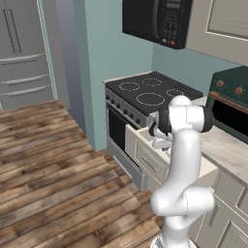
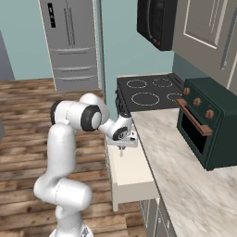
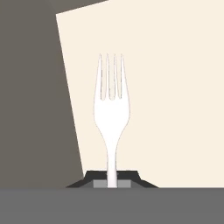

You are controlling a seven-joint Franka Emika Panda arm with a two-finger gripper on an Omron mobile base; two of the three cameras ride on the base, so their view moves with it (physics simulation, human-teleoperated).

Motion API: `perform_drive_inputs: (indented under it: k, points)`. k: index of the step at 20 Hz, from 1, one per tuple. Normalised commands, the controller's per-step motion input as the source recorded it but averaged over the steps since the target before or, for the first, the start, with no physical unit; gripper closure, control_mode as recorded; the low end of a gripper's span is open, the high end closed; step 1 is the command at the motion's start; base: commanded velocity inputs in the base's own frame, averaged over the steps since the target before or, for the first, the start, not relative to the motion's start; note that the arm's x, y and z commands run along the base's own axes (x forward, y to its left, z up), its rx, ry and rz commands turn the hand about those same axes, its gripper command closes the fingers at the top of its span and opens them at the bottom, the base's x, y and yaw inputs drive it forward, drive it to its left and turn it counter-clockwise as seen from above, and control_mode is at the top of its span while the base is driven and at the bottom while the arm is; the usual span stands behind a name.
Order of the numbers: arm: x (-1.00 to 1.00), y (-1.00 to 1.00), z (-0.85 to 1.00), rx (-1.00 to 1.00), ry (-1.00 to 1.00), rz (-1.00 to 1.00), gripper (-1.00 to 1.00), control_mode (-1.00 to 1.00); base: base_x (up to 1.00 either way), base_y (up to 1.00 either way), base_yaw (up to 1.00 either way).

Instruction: Pick up the metallic utensils from the counter and place them in the open drawer. Make sure not to pick up any wooden utensils.

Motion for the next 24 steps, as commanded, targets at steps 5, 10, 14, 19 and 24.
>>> perform_drive_inputs:
  k: [5,10,14,19,24]
  points:
    - [0.12,0.01,-0.25,0.00,0.00,0.04,1.00,-1.00,0.00,0.00,0.00]
    - [0.16,0.00,-0.10,0.02,0.00,0.03,1.00,-1.00,0.00,0.00,0.00]
    - [-0.04,0.00,0.00,0.06,0.00,0.05,1.00,-1.00,0.00,0.00,0.00]
    - [0.03,0.00,0.00,0.06,0.00,0.07,1.00,-1.00,0.00,0.00,0.00]
    - [0.19,0.00,0.00,0.10,0.06,0.03,1.00,-1.00,0.00,0.00,0.00]
